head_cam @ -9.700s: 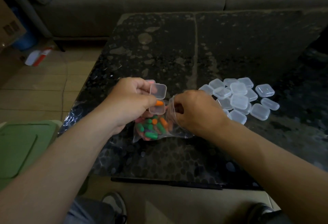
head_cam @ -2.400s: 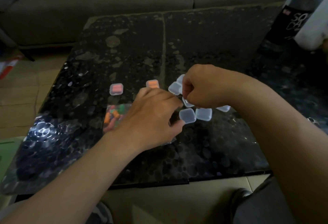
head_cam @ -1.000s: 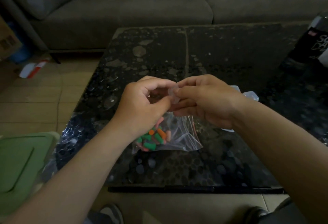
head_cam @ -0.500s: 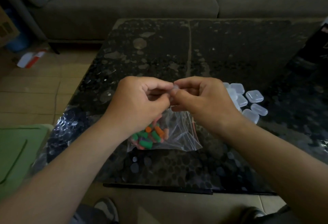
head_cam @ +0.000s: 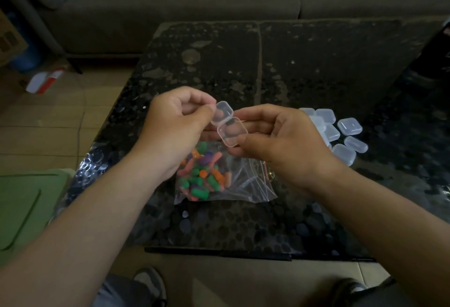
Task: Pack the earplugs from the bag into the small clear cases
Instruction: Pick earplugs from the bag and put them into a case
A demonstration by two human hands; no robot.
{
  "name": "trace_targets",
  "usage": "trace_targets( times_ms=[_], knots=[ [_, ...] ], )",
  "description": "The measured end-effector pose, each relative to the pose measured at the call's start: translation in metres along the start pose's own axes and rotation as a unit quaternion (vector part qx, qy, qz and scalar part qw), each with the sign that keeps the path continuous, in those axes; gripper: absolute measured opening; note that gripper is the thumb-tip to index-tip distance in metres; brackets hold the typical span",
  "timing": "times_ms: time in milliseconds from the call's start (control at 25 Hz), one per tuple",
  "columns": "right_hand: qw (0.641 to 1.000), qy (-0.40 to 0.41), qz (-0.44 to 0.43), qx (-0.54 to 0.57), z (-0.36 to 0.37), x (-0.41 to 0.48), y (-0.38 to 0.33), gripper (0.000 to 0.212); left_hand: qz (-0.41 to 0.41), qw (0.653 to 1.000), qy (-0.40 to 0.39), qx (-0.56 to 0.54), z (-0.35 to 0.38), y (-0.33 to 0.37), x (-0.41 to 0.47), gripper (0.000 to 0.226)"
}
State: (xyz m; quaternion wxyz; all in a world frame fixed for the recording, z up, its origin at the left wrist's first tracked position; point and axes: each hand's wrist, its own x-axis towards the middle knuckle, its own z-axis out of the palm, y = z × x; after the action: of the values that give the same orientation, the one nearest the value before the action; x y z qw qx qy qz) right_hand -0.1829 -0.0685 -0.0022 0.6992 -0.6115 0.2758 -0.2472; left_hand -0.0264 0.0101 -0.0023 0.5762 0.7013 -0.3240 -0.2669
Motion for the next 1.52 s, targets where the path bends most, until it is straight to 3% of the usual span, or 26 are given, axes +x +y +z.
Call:
trace_targets(
  times_ms=[80,160,320,440,600,880,1200,1520],
  knots=[
    [0.999,0.015,0.009,-0.032,0.0,-0.001,0.003,0.025,-0.051,0.997,-0.051,-0.041,0.001,0.002,-0.004,0.013],
    [0.998,0.017,0.018,-0.054,0.001,0.0,0.006,0.021,-0.071,0.992,-0.096,-0.051,0.0,0.004,-0.007,0.026],
    [0.988,0.049,0.001,-0.147,-0.002,0.001,0.002,0.015,-0.075,0.993,-0.091,0.004,-0.01,0.007,-0.004,0.036],
    [0.946,0.082,-0.002,-0.314,-0.018,0.003,-0.002,0.015,-0.09,0.986,-0.117,0.073,-0.023,0.005,-0.002,0.035],
    [0.903,0.027,0.079,-0.421,-0.021,0.006,0.007,0.016,-0.123,0.98,-0.13,0.087,-0.036,0.002,-0.003,0.034],
    [0.89,-0.086,0.033,-0.447,-0.006,0.006,0.024,0.013,-0.121,0.979,-0.147,0.072,-0.033,-0.01,-0.012,0.04],
    [0.895,-0.109,-0.006,-0.432,-0.002,0.01,0.036,0.005,-0.105,0.978,-0.157,0.083,-0.029,-0.015,-0.012,0.039],
    [0.895,-0.103,-0.015,-0.434,-0.004,0.009,0.033,0.011,-0.098,0.978,-0.158,0.092,-0.027,-0.014,-0.015,0.036]
  ],
)
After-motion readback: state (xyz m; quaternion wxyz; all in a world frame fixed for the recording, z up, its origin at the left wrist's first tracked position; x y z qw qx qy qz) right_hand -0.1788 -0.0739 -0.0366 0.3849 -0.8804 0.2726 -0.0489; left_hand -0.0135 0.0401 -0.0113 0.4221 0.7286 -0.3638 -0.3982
